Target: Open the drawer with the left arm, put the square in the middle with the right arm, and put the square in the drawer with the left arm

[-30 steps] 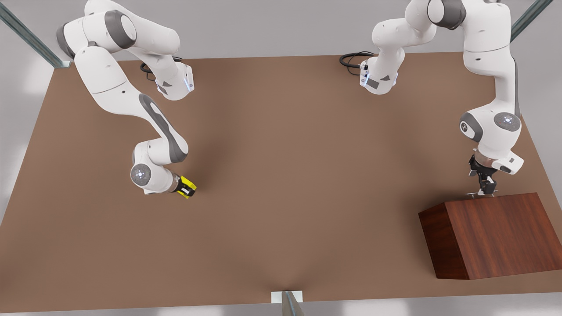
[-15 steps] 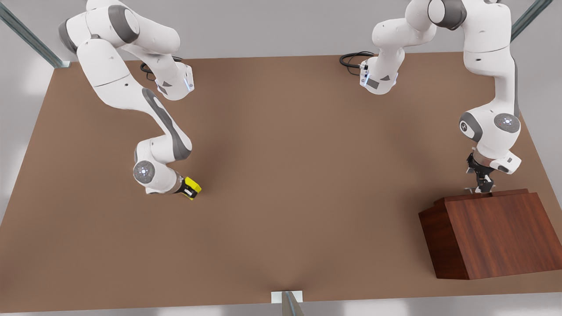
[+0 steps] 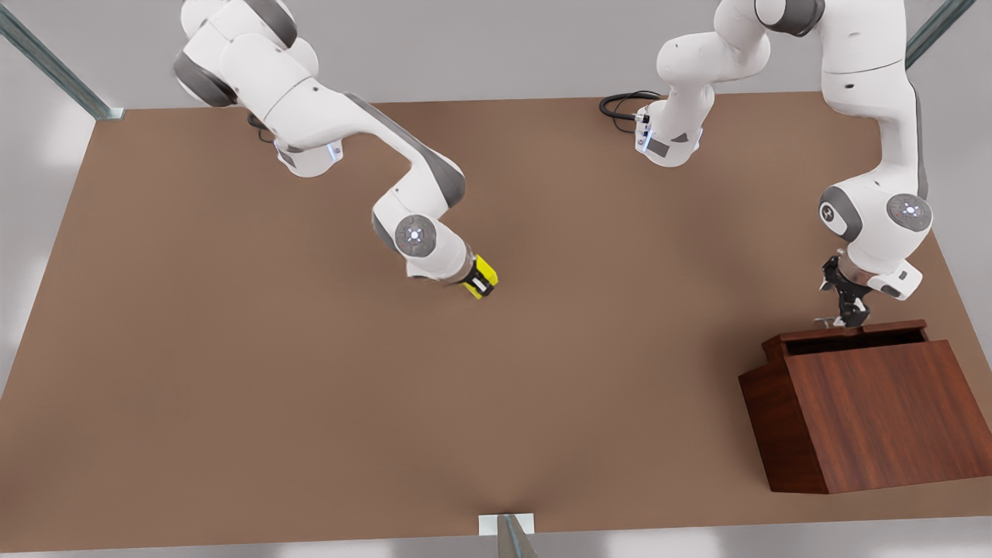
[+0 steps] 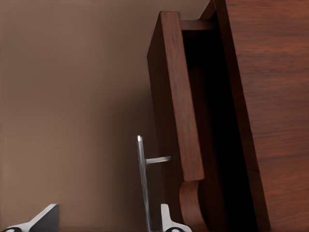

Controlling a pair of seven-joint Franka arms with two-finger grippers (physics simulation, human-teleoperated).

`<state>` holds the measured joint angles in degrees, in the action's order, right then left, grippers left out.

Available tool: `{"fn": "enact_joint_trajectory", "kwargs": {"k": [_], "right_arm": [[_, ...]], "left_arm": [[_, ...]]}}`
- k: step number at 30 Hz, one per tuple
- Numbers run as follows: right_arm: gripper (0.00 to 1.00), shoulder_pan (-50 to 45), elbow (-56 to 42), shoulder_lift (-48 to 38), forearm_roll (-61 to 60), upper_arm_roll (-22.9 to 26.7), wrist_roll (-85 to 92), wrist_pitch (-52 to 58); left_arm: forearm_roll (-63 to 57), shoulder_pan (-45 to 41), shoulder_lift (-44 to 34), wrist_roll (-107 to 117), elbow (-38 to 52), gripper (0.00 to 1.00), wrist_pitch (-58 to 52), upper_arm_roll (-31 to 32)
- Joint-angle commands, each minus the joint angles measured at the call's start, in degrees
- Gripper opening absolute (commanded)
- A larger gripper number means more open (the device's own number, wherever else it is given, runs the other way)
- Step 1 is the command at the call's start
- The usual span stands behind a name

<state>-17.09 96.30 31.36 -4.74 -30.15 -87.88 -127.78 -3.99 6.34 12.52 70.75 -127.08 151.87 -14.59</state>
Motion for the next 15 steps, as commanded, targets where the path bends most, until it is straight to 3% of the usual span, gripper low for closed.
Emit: {"fn": "enact_joint_trajectory", "kwargs": {"k": [1,5,8,15], "right_arm": [[0.73,-0.4,-0.8,0.5,0.1,0.0,-0.4,0.1],[0.73,-12.6,-11.4,9.2,7.6,0.5,-14.4,0.4],[0.73,-23.1,-16.9,12.7,9.2,5.5,-22.3,0.3],[0.73,-32.7,-30.1,24.0,15.3,8.5,-37.5,-2.2]], "left_arm": [[-0.1,0.0,0.0,0.0,0.0,1.00,-0.1,0.0],[-0.1,0.0,-0.9,0.0,-0.4,1.00,-1.8,0.0],[-0.1,0.0,-1.6,0.0,-0.4,1.00,-3.4,0.0],[-0.1,0.0,-2.2,0.1,-0.4,1.00,-6.2,0.0]]}}
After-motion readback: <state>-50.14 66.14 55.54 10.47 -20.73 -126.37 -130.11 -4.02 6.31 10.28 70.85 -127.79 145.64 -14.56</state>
